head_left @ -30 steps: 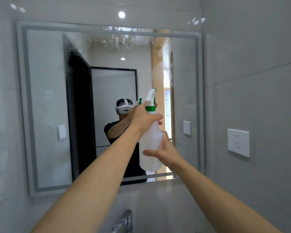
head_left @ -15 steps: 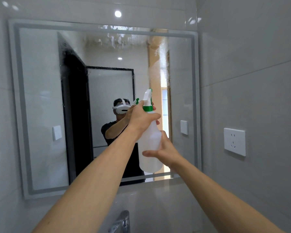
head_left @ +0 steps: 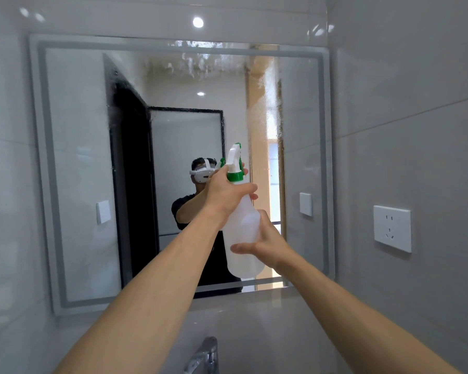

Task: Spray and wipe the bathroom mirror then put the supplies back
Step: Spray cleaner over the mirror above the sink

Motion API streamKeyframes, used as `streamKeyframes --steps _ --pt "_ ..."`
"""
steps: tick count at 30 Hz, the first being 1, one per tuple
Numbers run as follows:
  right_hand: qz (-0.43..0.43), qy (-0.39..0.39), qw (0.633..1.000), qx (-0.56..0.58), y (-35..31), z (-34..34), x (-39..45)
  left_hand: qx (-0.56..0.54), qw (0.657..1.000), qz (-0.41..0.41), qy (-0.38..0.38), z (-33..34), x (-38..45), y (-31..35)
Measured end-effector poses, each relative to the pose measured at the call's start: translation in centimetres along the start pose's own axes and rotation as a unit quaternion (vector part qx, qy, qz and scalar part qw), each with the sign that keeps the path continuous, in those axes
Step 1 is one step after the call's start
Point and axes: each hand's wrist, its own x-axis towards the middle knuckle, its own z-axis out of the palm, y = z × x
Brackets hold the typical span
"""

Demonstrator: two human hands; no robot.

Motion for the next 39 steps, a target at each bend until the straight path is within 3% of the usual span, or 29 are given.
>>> streamKeyframes --steps 9,14,21,33,39 --pt "-0.048 -0.069 0.996 0.022 -1.3 5.0 1.9 0.036 0.999 -0.004 0.038 -5.7 -1.6 1.1" --pt "-0.068 -0.103 0.991 0.041 -2.5 8.1 2.7 -0.014 1.000 -0.014 -0.020 -9.3 -3.6 3.9" --pt "-0.071 -0.140 0.986 0.059 -3.2 11.1 2.9 -0.022 0.978 -0.105 0.180 -13.2 -1.7 7.6" --pt "-0.073 -0.181 0.979 0.060 -3.5 12.2 2.8 -0.061 0.960 -0.217 0.168 -13.4 -2.4 9.7" --pt "-0.073 -0.190 0.977 0.065 -3.3 11.8 2.5 -0.085 0.960 -0.220 0.153 -13.4 -1.9 9.3"
